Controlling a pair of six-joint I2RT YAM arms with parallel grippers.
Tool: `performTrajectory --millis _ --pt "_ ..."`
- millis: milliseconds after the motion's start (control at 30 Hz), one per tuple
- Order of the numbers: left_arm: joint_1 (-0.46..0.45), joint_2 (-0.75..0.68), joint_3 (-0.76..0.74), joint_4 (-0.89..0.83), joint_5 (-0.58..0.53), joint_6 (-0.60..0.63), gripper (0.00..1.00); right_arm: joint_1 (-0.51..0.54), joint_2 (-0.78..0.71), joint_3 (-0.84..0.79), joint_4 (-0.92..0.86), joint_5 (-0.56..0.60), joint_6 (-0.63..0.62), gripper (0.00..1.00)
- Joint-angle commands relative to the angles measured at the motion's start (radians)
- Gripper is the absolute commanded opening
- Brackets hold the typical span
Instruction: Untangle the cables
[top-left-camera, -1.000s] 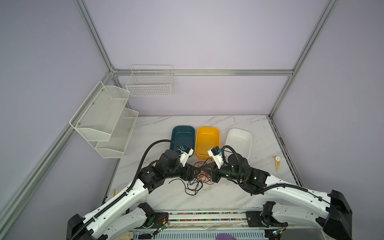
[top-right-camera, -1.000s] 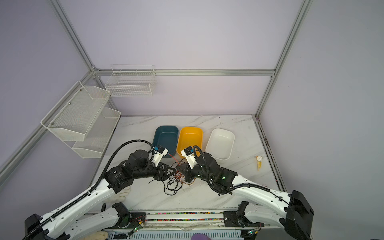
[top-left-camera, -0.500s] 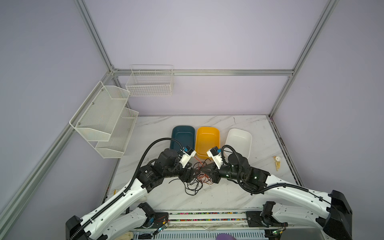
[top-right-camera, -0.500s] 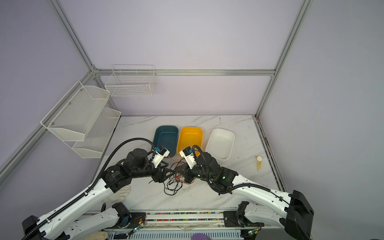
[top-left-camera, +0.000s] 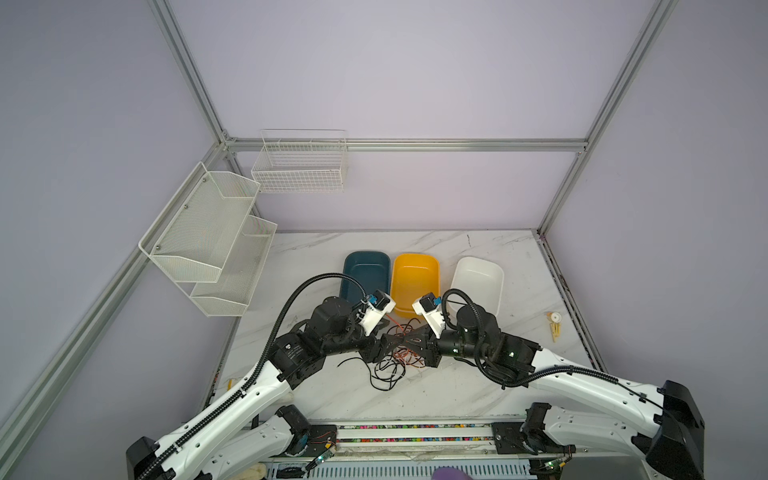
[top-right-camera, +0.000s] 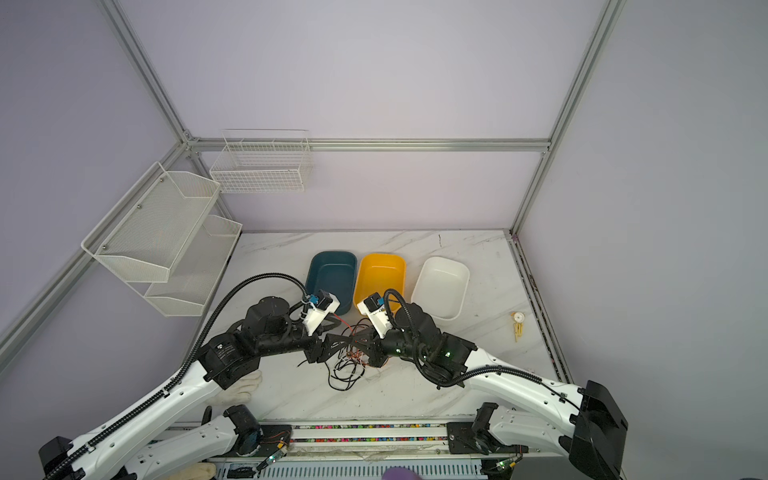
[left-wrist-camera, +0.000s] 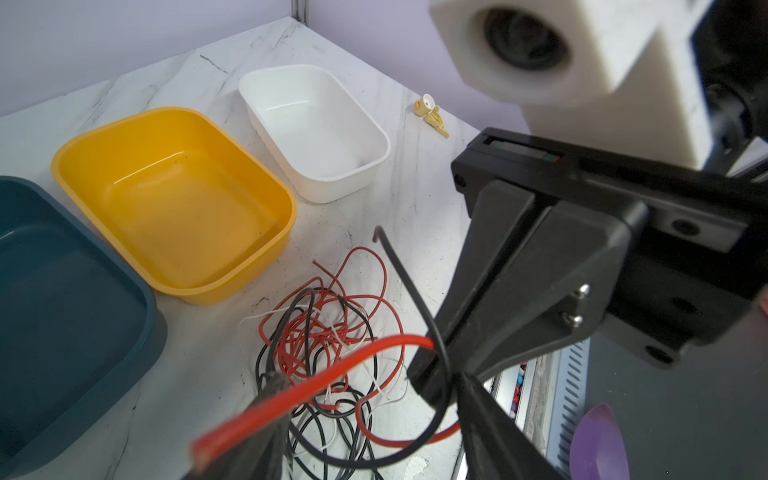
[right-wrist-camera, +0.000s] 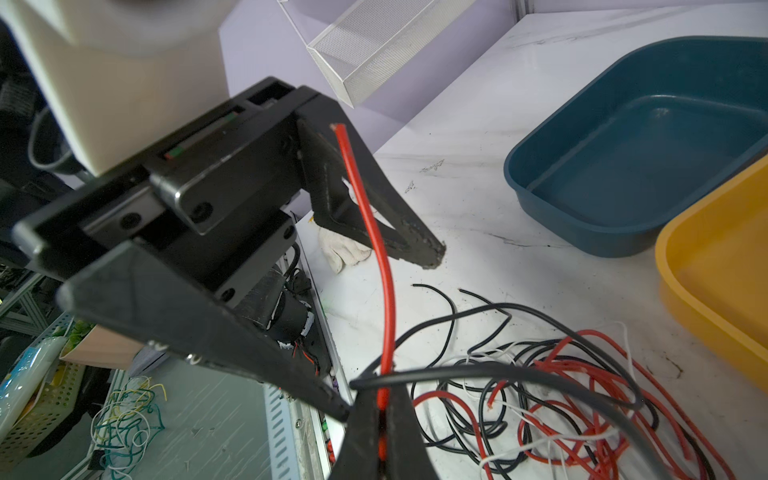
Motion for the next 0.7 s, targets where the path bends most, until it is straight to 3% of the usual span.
performTrajectory --millis 0,200,367,467,667 --pt "-0.006 -0.006 -0.023 0.072 0.047 0.023 0.6 0.007 -0.022 0.037 0.044 -0.075 0.014 0.0" --pt "-0.009 -0.005 -0.032 0.072 0.081 0.022 0.57 0.007 -0.029 0.049 0.035 -0.073 0.022 0.0" --pt "-0.009 -0.035 -0.056 0.061 0.083 0.03 0.65 0.006 -0.031 0.06 0.022 -0.062 0.025 0.0" --pt "-0.01 -0.073 -0.074 0.052 0.048 0.045 0.69 0.006 -0.036 0.061 0.022 -0.062 0.031 0.0" --pt "-0.01 -0.138 -0.082 0.045 -0.035 0.065 0.68 0.005 -0.036 0.067 0.024 -0.054 0.034 0.0"
